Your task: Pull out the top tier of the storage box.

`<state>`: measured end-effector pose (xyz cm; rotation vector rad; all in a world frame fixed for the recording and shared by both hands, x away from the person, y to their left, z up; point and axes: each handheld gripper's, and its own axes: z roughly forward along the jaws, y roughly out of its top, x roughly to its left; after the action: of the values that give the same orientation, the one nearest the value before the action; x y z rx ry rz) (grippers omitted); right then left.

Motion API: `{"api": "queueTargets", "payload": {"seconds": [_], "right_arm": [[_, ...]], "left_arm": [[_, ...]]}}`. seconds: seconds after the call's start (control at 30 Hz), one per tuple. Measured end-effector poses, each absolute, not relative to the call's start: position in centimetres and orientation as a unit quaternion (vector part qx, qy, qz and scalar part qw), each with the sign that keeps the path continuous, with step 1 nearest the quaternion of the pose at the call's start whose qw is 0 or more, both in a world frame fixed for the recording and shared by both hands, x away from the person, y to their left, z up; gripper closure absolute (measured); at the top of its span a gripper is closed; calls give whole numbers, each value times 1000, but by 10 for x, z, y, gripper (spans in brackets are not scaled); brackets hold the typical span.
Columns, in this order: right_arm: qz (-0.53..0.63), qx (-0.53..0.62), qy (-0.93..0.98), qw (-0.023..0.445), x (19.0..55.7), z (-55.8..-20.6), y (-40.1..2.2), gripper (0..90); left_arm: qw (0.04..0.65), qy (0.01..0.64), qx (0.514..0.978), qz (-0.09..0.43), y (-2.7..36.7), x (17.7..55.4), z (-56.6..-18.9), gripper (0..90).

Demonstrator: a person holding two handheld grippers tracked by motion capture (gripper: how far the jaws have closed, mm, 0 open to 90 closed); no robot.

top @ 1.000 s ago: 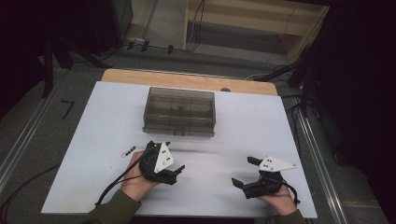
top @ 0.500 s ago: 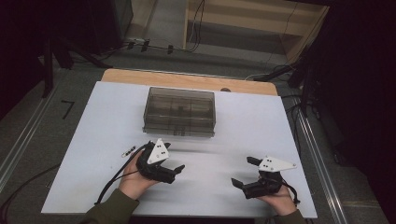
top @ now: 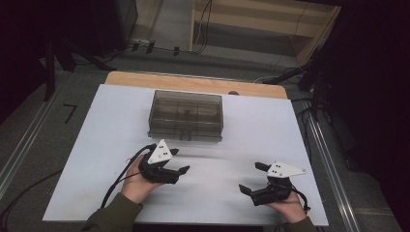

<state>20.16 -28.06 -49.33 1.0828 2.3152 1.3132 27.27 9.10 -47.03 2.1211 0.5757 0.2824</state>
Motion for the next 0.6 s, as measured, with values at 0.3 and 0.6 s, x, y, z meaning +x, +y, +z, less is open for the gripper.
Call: {"api": "queueTargets", "payload": {"seconds": [0.3, 0.6], "right_arm": [[455, 375, 797, 131, 202, -494, -281, 0], [452, 372, 800, 132, 202, -494, -280, 0]], "left_arm": [[446, 238, 857, 105, 95, 278, -464, 514], [449, 231, 859, 91, 93, 282, -455, 797]]}}
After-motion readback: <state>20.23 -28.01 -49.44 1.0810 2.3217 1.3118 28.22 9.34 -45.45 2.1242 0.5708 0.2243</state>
